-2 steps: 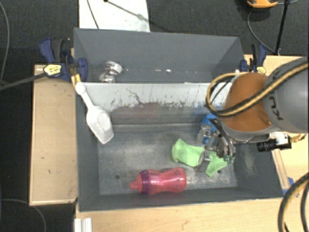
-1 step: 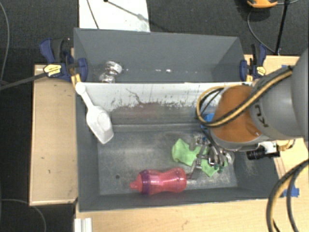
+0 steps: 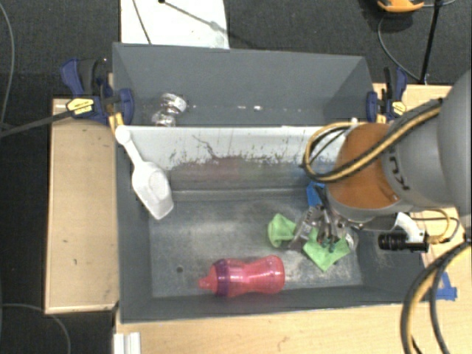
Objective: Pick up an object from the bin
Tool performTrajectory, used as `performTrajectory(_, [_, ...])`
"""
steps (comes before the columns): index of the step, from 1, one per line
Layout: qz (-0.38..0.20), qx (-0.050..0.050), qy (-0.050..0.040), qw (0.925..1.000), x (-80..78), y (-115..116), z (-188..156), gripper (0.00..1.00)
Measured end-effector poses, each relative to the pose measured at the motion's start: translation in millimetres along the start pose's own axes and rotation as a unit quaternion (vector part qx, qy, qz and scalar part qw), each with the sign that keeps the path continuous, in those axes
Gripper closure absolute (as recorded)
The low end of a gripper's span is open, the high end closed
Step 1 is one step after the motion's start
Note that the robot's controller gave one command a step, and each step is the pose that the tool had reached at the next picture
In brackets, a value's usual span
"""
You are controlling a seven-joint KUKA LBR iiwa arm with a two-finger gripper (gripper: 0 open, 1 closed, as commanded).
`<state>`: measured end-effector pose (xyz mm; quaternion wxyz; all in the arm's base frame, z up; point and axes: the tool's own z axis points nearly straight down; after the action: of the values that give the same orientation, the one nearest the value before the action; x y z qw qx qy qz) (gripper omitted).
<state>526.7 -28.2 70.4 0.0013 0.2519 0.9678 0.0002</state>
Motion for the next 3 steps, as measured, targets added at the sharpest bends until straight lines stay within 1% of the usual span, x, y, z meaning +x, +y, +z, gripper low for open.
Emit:
performTrajectory(1, [0.000,0.000,0.0001,1.0000,0.1,0.0,0.0,1.00])
performTrajectory(2, [-0.001,0.002,0.0034,1.0000,2.0,-1.0,-6.4,1.00])
performTrajectory(3, [-0.001,0.002,0.0041,1.0000,2.2,-1.3,-29.5,1.00])
